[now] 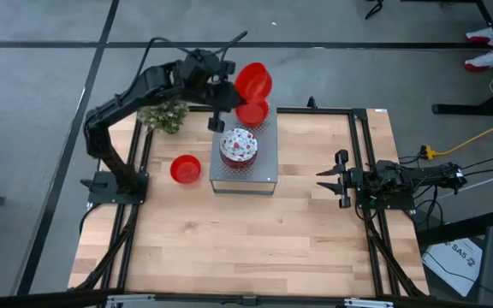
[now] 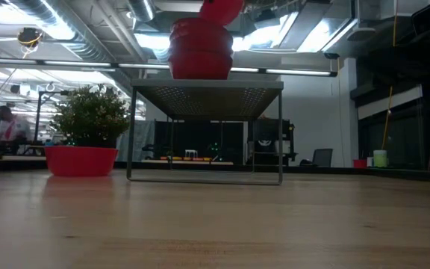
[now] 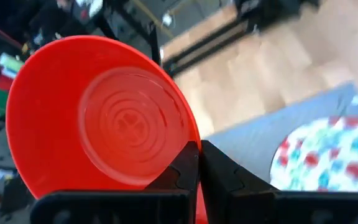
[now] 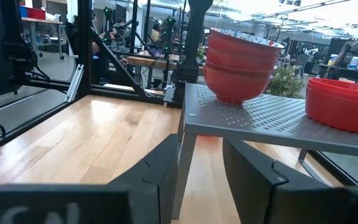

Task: Pick & Place Mini bowls
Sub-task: Stack the red bowl on the red bowl on the shelf

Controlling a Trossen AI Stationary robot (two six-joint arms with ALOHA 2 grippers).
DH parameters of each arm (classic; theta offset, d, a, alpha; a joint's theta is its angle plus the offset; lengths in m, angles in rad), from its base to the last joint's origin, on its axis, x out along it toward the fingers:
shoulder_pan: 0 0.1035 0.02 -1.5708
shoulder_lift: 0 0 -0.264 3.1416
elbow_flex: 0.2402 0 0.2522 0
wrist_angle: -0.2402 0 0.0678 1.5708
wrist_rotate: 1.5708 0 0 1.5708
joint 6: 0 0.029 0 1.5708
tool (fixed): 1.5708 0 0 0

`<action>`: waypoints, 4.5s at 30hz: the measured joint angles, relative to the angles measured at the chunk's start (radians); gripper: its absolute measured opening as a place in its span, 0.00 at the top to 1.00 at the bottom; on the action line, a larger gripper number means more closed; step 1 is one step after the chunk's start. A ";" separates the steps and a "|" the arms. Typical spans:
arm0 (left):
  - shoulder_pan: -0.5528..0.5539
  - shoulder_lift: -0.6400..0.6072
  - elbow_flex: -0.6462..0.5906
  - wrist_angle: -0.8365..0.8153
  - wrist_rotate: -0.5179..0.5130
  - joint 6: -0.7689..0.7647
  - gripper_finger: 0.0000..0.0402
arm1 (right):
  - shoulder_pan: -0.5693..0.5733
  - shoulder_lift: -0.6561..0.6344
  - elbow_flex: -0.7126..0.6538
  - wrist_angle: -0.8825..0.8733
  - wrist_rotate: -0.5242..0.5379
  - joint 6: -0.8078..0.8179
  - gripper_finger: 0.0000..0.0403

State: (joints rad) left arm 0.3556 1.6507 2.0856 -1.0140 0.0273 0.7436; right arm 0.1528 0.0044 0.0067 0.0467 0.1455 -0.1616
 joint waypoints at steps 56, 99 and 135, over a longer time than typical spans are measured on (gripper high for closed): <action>0.089 0.282 -0.001 -0.134 -0.079 -0.076 0.87 | 0.000 0.000 0.000 0.000 0.000 0.000 0.68; -0.375 0.135 0.227 -0.446 -0.055 -0.722 0.82 | 0.000 0.000 0.000 0.000 0.000 0.000 0.68; -0.773 0.492 0.226 -0.557 -0.344 -1.325 0.85 | 0.000 0.000 0.000 0.000 0.000 0.000 0.68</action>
State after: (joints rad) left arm -0.4171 2.1431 2.3112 -1.5709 -0.3167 -0.5816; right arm 0.1528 0.0044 0.0067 0.0463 0.1455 -0.1616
